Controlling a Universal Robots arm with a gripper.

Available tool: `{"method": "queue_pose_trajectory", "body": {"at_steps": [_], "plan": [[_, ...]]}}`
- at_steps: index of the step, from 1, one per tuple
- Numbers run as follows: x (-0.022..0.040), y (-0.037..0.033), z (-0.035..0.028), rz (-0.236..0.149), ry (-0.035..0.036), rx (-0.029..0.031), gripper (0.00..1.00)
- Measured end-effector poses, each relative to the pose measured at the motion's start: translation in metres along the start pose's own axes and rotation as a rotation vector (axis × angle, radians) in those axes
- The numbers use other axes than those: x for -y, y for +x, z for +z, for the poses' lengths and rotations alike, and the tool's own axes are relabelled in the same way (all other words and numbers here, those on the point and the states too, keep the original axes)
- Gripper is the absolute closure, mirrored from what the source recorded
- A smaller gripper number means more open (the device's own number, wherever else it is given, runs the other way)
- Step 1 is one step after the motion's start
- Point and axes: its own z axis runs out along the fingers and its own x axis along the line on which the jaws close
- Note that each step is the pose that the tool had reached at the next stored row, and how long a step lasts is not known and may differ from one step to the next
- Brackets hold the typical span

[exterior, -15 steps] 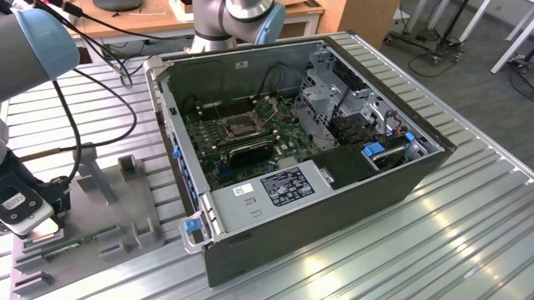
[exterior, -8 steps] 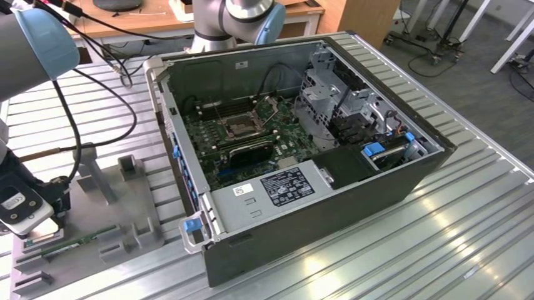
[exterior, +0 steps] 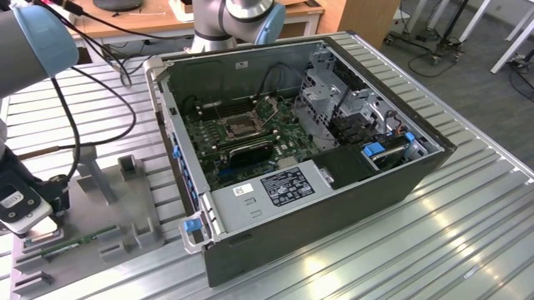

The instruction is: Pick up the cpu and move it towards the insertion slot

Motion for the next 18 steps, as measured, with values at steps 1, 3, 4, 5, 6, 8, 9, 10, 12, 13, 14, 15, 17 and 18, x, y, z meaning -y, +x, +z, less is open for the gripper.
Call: {"method": "queue_pose_trajectory", "body": {"at_steps": [1,3,4,5,6,8,9,10,12,13,14,15,17,18], "plan": [[0.0,0.0,-0.0012,0.0,0.0,0.0001,0.46],[-0.0002,0.0,-0.0046,0.0,0.0,0.0001,0.46],[-0.0002,0.0,-0.0064,0.0,0.0,0.0,0.46],[-0.0003,0.0,-0.0083,0.0,0.0,0.0,0.46],[-0.0003,0.0,-0.0103,0.0,0.0001,0.0001,0.46],[-0.0005,0.0,-0.0144,0.0,0.0001,0.0001,0.46],[-0.0006,0.0,-0.0164,0.0,0.0001,0.0,0.46],[-0.0006,0.0001,-0.0182,0.0,0.0001,0.0001,0.46],[-0.0007,0.0001,-0.022,0.0,0.0001,0.0,0.46],[-0.0008,0.0001,-0.0238,0.0,0.0001,0.0001,0.46],[-0.0008,0.0001,-0.0257,0.0,0.0001,0.0001,0.46],[-0.0009,0.0001,-0.0277,0.0,0.0001,0.0002,0.46],[-0.001,0.0001,-0.0311,0.0,0.0001,0.0001,0.46],[-0.0011,0.0001,-0.0329,0.0,0.0001,0.0,0.46]]}}
